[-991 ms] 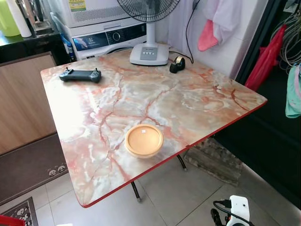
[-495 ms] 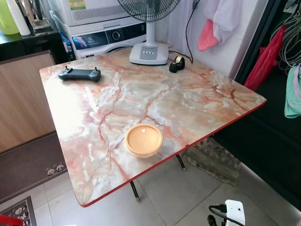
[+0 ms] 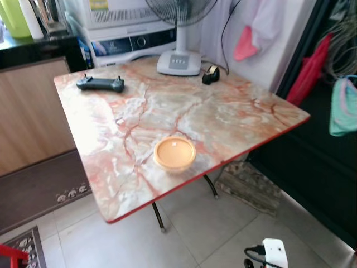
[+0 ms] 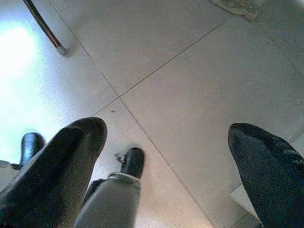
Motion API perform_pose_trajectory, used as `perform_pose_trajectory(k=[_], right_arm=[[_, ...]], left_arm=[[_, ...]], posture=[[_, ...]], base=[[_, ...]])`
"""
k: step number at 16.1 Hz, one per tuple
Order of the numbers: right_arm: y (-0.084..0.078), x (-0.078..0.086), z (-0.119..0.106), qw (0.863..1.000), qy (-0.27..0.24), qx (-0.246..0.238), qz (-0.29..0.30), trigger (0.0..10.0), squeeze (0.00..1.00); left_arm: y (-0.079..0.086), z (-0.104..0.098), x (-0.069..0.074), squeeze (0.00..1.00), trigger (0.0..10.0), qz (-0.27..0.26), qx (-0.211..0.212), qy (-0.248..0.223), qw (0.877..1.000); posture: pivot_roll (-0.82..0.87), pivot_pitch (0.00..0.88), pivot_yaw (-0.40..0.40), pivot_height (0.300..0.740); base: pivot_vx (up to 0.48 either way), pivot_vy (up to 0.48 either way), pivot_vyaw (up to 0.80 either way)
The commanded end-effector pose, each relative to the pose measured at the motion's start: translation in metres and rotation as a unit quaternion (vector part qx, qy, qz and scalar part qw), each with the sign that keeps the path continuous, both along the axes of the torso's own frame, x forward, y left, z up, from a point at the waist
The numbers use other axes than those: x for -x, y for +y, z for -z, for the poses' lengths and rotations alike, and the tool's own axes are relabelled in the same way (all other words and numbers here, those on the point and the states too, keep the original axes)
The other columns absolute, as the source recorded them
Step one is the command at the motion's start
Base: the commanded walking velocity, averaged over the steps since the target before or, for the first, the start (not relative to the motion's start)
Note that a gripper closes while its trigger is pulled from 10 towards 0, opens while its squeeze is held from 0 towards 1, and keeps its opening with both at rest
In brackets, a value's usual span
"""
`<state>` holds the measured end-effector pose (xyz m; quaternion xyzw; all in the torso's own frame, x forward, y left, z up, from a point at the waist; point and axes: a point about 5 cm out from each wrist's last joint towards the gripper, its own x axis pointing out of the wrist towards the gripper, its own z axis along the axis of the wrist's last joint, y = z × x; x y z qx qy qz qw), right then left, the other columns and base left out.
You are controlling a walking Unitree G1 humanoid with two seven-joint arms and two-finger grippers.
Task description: Restocking fridge
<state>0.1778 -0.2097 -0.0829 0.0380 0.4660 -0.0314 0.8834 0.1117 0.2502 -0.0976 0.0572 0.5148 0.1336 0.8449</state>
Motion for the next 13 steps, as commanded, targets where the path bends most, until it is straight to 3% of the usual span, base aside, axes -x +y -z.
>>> perform_pose_trajectory(k=[1, 5, 13], right_arm=[[-0.0012, 0.0025, 0.0010, 1.000, 0.005, 0.001, -0.003, 10.0, 0.00], [-0.0016, 0.0022, 0.0007, 1.000, 0.005, 0.000, -0.007, 10.0, 0.00], [-0.0006, -0.0006, -0.0005, 1.000, 0.000, -0.008, -0.003, 10.0, 0.00]], left_arm=[[-0.0050, 0.0025, 0.0026, 0.00, 10.0, 0.010, 0.001, 0.014, 1.000], [-0.0095, 0.0023, -0.0034, 0.00, 10.0, 0.014, 0.004, 0.014, 1.000], [-0.0079, 0.0012, -0.0064, 0.00, 10.0, 0.014, 0.005, 0.016, 1.000]], posture=[[0.11, 0.000, -0.047, 0.740], [0.11, 0.000, -0.053, 0.740], [0.11, 0.000, -0.056, 0.740]], base=[[-0.259, 0.000, 0.00], [-0.259, 0.000, 0.00], [0.000, 0.000, 0.00]])
